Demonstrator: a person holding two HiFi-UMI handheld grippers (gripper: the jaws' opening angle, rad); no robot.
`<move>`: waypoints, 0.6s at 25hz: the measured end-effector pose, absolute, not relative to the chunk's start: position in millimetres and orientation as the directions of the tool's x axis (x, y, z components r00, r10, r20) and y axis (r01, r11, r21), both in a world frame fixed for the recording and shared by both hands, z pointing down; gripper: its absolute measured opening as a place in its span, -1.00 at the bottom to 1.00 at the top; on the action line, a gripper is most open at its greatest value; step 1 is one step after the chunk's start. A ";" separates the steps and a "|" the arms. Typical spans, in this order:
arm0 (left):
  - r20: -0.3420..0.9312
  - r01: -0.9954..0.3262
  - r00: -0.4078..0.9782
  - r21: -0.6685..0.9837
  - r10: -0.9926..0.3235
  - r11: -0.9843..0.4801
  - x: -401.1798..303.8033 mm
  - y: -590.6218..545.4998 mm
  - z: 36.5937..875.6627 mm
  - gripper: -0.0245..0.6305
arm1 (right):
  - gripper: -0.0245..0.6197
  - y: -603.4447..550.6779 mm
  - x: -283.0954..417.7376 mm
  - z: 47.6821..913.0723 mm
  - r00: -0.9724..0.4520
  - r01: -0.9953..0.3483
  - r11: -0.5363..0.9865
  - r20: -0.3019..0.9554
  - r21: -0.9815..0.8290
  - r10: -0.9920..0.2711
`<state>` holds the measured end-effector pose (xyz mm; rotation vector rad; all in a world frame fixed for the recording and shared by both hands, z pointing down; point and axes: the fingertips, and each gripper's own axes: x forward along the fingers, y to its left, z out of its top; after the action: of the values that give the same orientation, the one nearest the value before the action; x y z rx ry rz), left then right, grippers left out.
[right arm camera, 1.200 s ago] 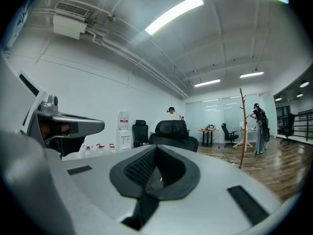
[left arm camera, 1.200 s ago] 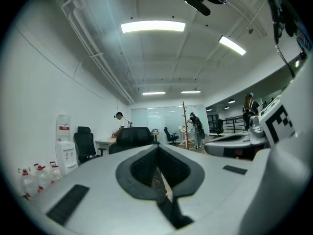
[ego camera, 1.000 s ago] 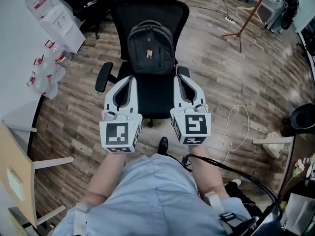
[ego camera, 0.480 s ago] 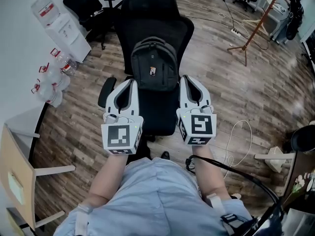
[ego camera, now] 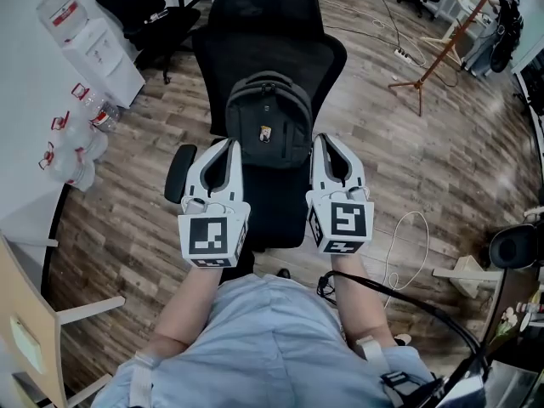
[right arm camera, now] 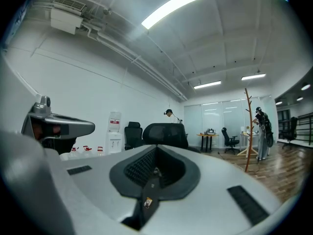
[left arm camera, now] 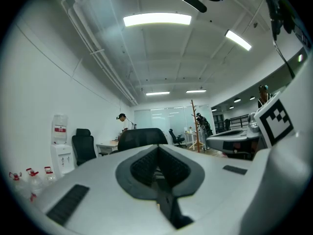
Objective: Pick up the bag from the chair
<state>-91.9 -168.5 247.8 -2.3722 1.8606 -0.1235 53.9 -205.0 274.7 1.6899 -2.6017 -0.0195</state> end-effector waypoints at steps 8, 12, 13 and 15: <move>-0.005 -0.950 0.295 -0.110 -0.956 -0.293 -144.5 -250.1 250.1 -0.92 | -0.92 -275.7 14.7 276.7 -0.323 -0.944 0.326 0.058 0.059 -0.945; 0.006 -0.942 0.323 -0.097 -0.946 -0.322 -163.9 -282.5 254.0 -0.92 | -0.92 -301.1 6.2 275.9 -0.276 -0.957 0.280 0.062 0.070 -0.959; 0.010 -0.941 0.326 -0.096 -0.945 -0.326 -169.8 -289.2 256.3 -0.92 | -0.92 -306.0 3.8 276.8 -0.266 -0.960 0.270 0.064 0.071 -0.962; 0.018 -0.939 0.330 -0.095 -0.944 -0.331 -179.8 -301.7 261.9 -0.92 | -0.92 -313.8 -0.7 279.2 -0.252 -0.964 0.257 0.068 0.071 -0.965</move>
<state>-179.8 -301.7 261.9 -2.5071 1.7768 -0.1074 -0.7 -313.8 279.2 1.8576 -2.4114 -0.0222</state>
